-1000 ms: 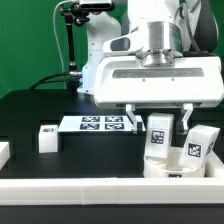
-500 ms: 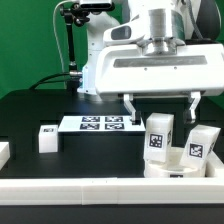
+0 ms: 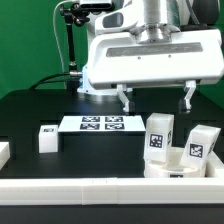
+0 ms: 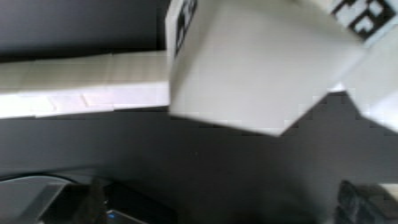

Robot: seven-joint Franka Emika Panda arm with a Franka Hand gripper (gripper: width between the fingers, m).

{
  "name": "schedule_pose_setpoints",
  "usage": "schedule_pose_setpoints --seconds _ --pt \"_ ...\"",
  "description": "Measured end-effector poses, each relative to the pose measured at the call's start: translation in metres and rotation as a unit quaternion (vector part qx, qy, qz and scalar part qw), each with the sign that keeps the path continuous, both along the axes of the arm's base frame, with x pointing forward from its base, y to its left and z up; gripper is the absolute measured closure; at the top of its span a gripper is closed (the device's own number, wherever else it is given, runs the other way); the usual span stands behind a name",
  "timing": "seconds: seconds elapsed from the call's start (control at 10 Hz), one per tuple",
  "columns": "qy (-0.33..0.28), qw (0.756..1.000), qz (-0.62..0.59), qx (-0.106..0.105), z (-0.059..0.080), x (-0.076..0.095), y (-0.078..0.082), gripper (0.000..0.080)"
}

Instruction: Assemble stool

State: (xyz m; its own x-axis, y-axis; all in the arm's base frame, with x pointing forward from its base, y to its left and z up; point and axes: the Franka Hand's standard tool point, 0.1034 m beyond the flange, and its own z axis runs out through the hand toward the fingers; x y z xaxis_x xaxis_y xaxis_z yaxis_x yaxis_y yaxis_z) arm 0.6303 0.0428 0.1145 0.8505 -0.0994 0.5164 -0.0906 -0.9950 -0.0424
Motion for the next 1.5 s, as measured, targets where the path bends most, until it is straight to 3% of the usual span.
schedule_pose_setpoints --seconds 0.2,0.4,0.6,1.1,1.5 --pt "0.0 1.0 -0.001 0.0 0.0 0.0 -0.001 0.015" --pt "0.017 0.999 -0.027 0.017 0.002 -0.003 -0.009 0.015" --pt "0.092 0.994 -0.035 0.044 -0.001 -0.01 -0.004 0.015" --pt "0.25 0.965 -0.027 0.079 -0.003 -0.02 -0.001 0.015" --pt "0.256 0.961 -0.057 0.087 -0.006 -0.014 -0.003 0.015"
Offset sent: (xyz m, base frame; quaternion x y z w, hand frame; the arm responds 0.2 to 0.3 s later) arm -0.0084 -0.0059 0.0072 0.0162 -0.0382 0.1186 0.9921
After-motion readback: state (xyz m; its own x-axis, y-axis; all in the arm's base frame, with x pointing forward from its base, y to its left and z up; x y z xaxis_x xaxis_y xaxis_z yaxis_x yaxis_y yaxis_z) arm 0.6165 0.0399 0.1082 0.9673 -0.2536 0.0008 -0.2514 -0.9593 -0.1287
